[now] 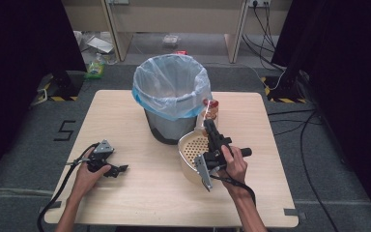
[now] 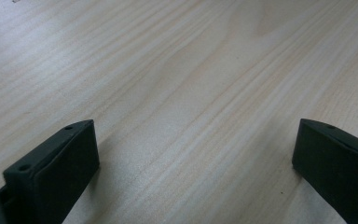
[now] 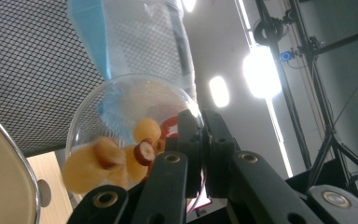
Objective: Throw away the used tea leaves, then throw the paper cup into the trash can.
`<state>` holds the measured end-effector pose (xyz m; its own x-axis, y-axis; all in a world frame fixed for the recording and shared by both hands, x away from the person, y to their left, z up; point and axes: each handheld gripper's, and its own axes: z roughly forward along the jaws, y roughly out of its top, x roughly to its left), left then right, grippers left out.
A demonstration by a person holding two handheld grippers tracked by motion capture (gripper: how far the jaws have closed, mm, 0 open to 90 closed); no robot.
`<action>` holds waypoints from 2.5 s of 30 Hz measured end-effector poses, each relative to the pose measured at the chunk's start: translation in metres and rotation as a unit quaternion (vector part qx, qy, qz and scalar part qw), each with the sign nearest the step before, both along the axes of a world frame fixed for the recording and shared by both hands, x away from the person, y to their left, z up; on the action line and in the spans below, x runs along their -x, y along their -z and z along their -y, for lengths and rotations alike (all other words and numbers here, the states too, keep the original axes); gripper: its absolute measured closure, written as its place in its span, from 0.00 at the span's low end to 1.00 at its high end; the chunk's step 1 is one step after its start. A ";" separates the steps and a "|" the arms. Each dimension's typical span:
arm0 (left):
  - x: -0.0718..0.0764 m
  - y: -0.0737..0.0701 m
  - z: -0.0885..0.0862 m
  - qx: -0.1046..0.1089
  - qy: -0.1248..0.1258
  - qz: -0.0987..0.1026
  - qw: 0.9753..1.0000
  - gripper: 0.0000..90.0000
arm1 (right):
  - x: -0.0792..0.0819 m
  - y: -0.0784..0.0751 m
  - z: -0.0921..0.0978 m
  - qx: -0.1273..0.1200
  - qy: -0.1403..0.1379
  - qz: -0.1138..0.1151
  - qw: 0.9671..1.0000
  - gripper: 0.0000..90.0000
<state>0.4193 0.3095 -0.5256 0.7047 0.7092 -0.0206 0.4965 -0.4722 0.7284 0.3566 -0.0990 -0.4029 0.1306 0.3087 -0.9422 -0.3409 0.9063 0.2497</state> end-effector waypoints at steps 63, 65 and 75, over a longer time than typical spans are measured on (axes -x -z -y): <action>0.000 0.000 0.000 0.000 0.000 0.000 1.000 0.00 | -0.059 -0.082 0.082 -0.400 -0.034 -0.326 0.856 0.97; 0.000 0.000 0.000 0.000 0.000 -0.001 1.000 0.00 | -0.059 -0.087 0.082 -0.400 -0.037 -0.321 0.857 0.97; 0.000 0.000 0.000 0.000 0.000 -0.001 1.000 0.00 | -0.071 -0.129 0.075 -0.401 -0.051 -0.315 0.858 0.97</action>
<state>0.4193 0.3096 -0.5255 0.7048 0.7091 -0.0208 0.4972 -0.4729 0.7275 0.4279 -0.1742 -0.2737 -0.3938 0.8708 -0.2942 0.0235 0.3295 0.9439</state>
